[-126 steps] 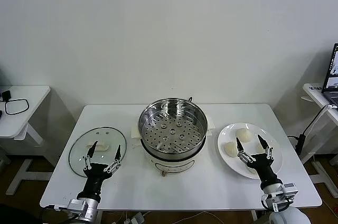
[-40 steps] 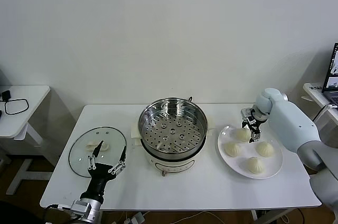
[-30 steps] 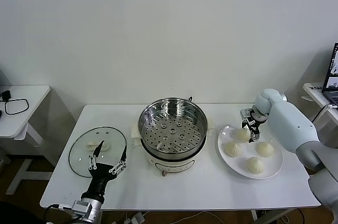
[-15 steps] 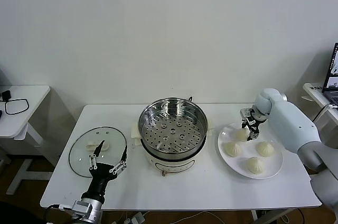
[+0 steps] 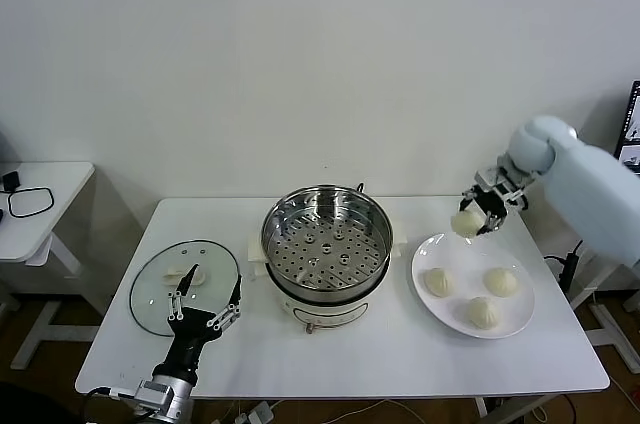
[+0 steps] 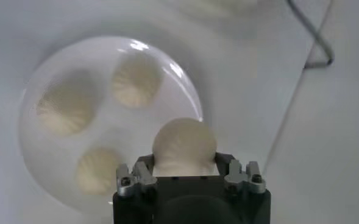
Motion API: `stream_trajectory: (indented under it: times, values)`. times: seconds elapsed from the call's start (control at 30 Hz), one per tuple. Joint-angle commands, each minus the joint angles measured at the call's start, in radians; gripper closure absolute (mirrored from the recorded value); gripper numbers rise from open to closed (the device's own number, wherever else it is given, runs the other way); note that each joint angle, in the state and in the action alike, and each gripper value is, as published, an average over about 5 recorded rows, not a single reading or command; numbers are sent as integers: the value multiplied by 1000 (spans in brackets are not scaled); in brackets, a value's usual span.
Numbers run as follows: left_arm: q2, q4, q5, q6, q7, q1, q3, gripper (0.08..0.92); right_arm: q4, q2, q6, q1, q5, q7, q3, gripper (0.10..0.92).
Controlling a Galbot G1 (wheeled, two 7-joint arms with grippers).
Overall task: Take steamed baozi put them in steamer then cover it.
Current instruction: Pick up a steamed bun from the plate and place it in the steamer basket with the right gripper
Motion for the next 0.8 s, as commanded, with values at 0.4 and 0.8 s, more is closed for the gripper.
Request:
stream_trajectory:
  times: [0.4, 0.8]
  values:
    - [6, 9, -26, -1, 8, 9, -67, 177, 325, 295, 300, 430, 79, 108, -443, 347]
    - [18, 32, -40, 2, 18, 6, -111, 177, 66, 489, 393, 222, -98, 203, -376, 347]
